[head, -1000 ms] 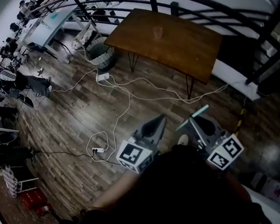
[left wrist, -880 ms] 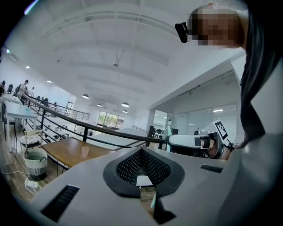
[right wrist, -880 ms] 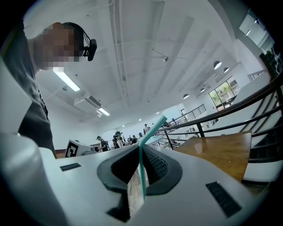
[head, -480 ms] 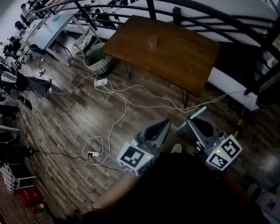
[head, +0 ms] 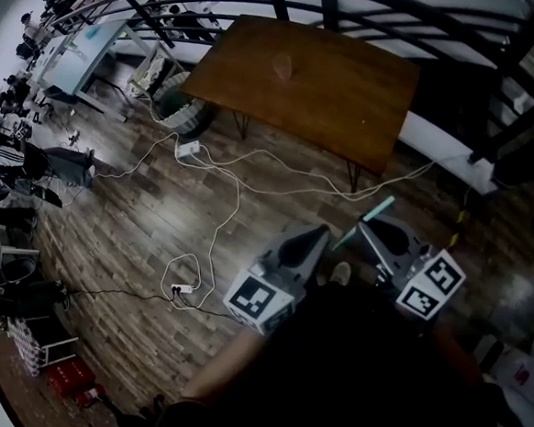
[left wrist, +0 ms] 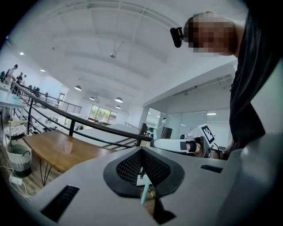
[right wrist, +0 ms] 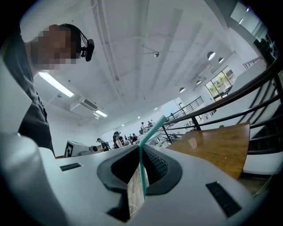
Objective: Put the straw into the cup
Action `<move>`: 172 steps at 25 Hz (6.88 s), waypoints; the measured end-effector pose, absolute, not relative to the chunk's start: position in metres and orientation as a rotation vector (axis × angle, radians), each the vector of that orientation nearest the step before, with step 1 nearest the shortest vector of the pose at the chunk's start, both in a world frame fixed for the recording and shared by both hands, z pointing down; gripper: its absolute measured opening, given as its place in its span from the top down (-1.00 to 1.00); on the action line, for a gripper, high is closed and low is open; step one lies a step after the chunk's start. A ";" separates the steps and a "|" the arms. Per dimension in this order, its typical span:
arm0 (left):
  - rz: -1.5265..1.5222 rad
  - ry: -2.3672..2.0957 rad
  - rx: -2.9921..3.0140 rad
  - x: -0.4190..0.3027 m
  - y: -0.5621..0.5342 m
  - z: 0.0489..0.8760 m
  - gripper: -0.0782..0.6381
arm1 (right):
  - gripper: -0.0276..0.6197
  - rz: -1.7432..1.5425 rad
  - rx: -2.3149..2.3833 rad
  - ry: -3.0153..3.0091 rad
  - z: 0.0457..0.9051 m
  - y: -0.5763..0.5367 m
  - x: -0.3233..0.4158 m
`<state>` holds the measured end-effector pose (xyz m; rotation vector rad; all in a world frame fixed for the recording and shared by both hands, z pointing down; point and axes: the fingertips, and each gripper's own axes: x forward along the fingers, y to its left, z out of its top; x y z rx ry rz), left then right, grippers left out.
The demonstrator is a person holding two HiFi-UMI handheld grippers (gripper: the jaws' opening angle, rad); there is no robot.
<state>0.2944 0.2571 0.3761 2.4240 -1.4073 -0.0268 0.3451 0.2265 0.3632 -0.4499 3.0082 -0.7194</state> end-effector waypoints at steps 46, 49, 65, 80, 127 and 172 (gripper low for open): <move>-0.028 -1.362 2.448 0.003 0.158 0.371 0.75 | 0.81 -0.687 -0.475 3.040 0.349 0.126 0.044; -0.027 -1.367 2.446 0.001 0.157 0.370 0.75 | 0.81 -0.693 -0.465 3.039 0.348 0.125 0.042; -0.025 -1.409 2.407 0.008 0.117 0.372 0.75 | 0.81 -0.704 -0.407 3.040 0.350 0.078 0.049; -0.001 -1.438 2.387 0.036 -0.007 0.372 0.75 | 0.81 -0.698 -0.353 3.020 0.347 -0.051 0.074; 0.058 -0.916 2.688 0.027 -0.162 0.374 0.75 | 0.81 -0.632 -0.978 2.816 0.342 -0.179 0.077; 0.150 -0.646 2.674 -0.089 -0.274 0.421 0.75 | 0.81 -0.707 -1.366 2.727 0.395 -0.318 -0.002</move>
